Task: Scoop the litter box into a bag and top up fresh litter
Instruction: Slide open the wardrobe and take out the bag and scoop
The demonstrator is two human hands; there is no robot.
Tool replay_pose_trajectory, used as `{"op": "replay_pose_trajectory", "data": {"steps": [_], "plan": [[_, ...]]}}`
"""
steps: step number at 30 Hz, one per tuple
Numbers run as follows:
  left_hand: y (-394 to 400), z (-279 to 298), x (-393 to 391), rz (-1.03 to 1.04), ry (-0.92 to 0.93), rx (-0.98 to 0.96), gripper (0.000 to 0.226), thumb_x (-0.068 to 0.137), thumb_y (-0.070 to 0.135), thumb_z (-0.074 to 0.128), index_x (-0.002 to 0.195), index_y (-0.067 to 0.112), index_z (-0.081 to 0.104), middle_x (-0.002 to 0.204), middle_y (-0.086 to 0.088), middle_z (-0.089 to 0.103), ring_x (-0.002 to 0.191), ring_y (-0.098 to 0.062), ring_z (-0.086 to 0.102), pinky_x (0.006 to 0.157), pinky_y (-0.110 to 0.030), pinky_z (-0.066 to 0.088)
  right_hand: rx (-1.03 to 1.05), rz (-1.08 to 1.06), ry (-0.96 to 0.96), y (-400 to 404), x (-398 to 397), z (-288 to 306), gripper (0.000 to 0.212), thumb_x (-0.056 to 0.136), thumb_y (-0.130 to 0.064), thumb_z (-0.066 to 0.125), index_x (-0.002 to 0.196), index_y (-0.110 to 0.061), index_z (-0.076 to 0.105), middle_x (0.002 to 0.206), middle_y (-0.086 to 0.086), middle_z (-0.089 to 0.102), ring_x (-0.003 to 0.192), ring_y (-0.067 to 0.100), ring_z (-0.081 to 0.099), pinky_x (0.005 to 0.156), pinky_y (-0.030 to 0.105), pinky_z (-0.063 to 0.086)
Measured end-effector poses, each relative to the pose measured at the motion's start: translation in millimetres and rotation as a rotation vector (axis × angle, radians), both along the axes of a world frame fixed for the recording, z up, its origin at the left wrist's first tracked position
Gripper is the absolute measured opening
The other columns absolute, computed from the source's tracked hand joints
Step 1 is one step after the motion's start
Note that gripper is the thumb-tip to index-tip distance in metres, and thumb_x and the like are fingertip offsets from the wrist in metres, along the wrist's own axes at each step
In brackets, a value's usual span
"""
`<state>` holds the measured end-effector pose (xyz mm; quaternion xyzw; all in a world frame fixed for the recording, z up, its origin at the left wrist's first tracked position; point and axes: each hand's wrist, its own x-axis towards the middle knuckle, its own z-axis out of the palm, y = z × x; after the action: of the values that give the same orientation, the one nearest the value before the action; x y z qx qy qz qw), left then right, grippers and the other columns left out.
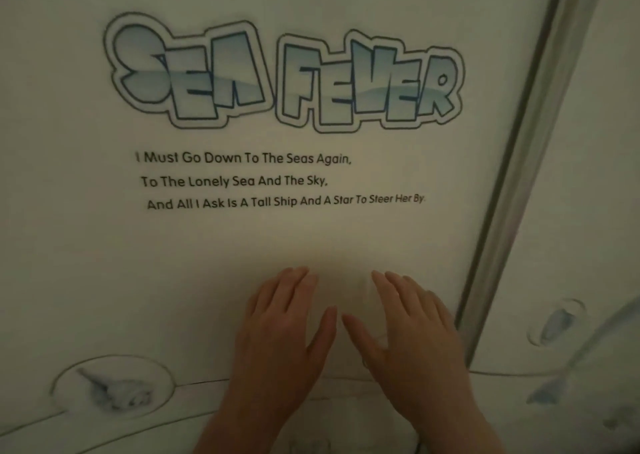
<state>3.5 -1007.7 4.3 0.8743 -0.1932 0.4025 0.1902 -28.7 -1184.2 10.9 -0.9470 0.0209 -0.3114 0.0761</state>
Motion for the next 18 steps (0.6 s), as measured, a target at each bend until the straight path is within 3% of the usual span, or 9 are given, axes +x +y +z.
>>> {"op": "replay_pose_trajectory", "data": {"steps": [8,15,18], "plan": [[64.0,8.0,-17.3,0.213,-0.161,-0.063,0.045,0.099,0.037,0.055,0.132,0.008,0.066,0.138,-0.005,0.063,0.133,-0.026,0.056,0.109,-0.047,0.046,0.035,0.257,-0.174,61.3,29.9,1.6,0.069,0.092,-0.065,0.040,0.140,-0.018,0.056,0.143,0.005,0.058,0.135,0.029,0.052,0.112,0.047,0.036],[140.1,9.1,-31.4,0.365,-0.250,-0.068,0.047,0.099,0.030,0.057,0.139,0.005,0.059,0.150,-0.008,0.054,0.147,-0.026,0.042,0.114,-0.054,0.039,0.173,0.342,-0.381,129.7,35.7,6.3,0.069,0.098,-0.055,0.048,0.152,-0.013,0.042,0.157,0.008,0.042,0.147,0.029,0.037,0.112,0.048,0.039],[171.0,7.7,-27.4,0.426,-0.274,-0.081,0.052,0.100,0.029,0.056,0.146,0.005,0.053,0.157,-0.010,0.046,0.152,-0.027,0.034,0.117,-0.056,0.036,0.137,0.358,-0.460,152.7,41.0,5.7,0.069,0.099,-0.050,0.052,0.153,-0.010,0.041,0.160,0.011,0.038,0.150,0.031,0.031,0.113,0.052,0.037]]}}
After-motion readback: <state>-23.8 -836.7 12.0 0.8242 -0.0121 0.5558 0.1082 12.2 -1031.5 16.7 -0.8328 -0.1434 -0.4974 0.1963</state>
